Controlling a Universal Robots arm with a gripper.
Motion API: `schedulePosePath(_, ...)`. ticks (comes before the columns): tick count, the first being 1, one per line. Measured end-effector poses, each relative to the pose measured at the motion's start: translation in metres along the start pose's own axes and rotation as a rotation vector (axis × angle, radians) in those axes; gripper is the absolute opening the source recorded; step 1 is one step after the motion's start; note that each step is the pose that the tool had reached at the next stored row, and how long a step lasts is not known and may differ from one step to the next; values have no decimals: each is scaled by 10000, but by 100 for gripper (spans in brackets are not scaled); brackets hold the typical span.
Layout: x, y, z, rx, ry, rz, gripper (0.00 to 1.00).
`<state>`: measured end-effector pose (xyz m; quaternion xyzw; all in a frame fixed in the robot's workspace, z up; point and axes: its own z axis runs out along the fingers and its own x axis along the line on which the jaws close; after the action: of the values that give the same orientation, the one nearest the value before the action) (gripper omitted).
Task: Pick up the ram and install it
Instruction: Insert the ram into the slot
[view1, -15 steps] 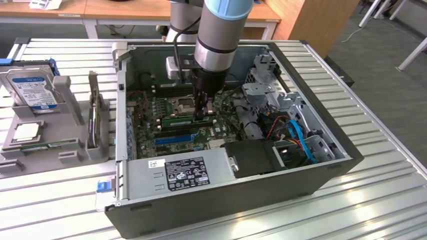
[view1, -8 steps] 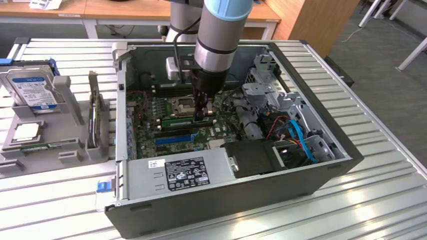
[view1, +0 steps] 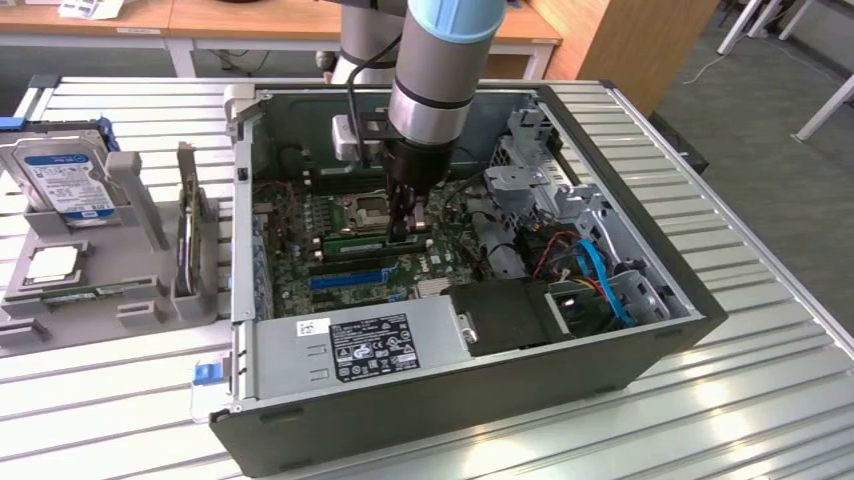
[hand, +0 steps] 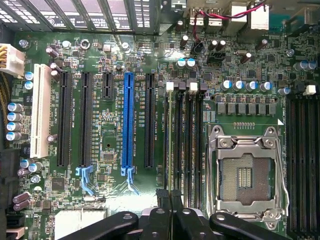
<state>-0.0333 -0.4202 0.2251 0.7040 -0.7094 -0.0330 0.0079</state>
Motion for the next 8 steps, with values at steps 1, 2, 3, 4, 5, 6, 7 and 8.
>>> schedulePosePath(1,0,0,0,0,0,1,11)
schedulePosePath(2,0,0,0,0,0,0,11)
schedulePosePath(3,0,0,0,0,0,0,11)
schedulePosePath(4,0,0,0,0,0,0,11)
schedulePosePath(5,0,0,0,0,0,0,11)
schedulePosePath(6,0,0,0,1,-1,0,12)
schedulePosePath(7,0,0,1,2,-2,0,12)
schedulePosePath(8,0,0,1,2,-2,0,18)
